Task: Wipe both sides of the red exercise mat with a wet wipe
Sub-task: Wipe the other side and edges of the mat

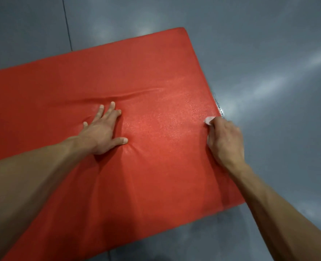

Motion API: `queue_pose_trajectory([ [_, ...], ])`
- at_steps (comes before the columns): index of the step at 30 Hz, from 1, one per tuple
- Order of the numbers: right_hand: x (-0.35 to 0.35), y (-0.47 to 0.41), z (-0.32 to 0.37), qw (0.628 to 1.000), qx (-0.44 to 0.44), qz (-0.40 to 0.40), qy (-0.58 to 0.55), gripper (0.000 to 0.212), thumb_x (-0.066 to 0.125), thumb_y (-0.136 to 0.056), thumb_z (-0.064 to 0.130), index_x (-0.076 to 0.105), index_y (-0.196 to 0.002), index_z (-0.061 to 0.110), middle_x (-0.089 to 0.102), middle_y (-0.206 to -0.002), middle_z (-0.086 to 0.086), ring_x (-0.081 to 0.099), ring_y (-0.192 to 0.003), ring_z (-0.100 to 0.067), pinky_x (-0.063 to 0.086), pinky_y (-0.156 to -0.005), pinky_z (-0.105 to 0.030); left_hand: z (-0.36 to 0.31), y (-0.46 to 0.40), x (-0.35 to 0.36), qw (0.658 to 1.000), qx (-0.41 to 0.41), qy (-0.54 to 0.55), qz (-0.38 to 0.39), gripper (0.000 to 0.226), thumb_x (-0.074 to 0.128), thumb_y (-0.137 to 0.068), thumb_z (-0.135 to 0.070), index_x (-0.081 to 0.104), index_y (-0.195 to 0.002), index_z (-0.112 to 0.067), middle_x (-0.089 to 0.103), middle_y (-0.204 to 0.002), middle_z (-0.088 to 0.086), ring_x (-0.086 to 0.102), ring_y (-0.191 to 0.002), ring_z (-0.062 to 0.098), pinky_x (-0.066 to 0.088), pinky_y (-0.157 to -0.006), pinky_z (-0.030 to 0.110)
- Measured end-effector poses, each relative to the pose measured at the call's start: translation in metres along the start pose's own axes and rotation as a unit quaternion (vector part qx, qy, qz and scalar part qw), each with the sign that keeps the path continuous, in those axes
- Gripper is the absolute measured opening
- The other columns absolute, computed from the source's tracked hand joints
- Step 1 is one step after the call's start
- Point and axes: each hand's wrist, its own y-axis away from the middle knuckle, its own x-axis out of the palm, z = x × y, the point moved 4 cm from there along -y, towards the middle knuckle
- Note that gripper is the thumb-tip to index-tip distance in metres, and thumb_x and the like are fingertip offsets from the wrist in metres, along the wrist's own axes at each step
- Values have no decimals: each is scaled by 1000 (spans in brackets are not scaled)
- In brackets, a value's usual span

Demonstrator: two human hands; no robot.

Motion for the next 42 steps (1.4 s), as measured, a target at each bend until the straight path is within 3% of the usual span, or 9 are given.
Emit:
queue_pose_trajectory([
  [3,-10,2,-4,999,19,-17,24,13,47,-96,15,59,-101,13,69,-91,-10,55,-74,-39,41,-65,-44,-2,0,0,1000,-4,1,1,105,71,-87,-58,7,-163,-26,-23,-168,-12,-18,-157,20,18,-115,75],
  [9,-10,49,60,956,-267,114,35,17,59,-92,12,60,-107,20,63,-94,3,52,-78,-25,31,-70,-35,-2,2,3,999,5,27,-20,103,73,-86,-55,10,-162,-27,-21,-169,-13,-17,-157,20,16,-117,74],
  [15,-22,-15,1,1000,24,6,11,10,48,-93,10,54,-101,14,66,-89,-16,56,-74,-41,45,-65,-48,-1,2,4,997,18,54,-43,101,76,-84,-54,16,-161,-29,-16,-170,-14,-15,-157,18,14,-118,74],
  [21,14,19,86,975,-198,95,-19,15,57,-93,8,59,-107,15,66,-96,-5,55,-82,-32,46,-73,-45,2,5,7,995,32,51,-78,97,72,-86,-58,17,-161,-30,-13,-171,-13,-12,-158,18,14,-119,72],
  [26,-5,-27,17,995,95,-18,-3,9,50,-99,11,58,-102,8,68,-101,-17,58,-88,-43,45,-74,-48,9,12,25,989,55,11,-136,90,47,-93,-67,6,-164,-29,-14,-171,-9,-15,-157,17,9,-122,68],
  [28,1,-22,46,999,42,-15,-14,8,51,-99,10,58,-104,9,67,-101,-16,57,-88,-41,46,-76,-48,13,15,32,985,65,2,-161,88,34,-93,-71,4,-164,-29,-11,-171,-6,-15,-157,18,7,-123,67],
  [32,21,-2,100,970,-225,91,-8,11,56,-98,10,61,-108,13,62,-97,-5,53,-82,-31,45,-73,-45,23,15,32,968,113,-47,-220,88,24,-93,-81,21,-163,-28,14,-171,4,9,-158,26,9,-124,64],
  [38,-3,-51,35,995,92,-37,4,11,49,-104,19,58,-104,12,67,-98,-14,58,-88,-39,45,-75,-47,35,-3,10,952,135,-44,-272,83,31,-92,-75,36,-158,-25,30,-166,9,22,-154,32,10,-126,58],
  [42,19,-27,104,996,-84,26,-11,10,51,-104,19,60,-106,14,65,-98,-8,55,-83,-33,46,-76,-48,52,-27,-3,950,93,-19,-297,73,28,-97,-64,35,-158,-24,29,-166,11,21,-154,33,9,-126,55],
])
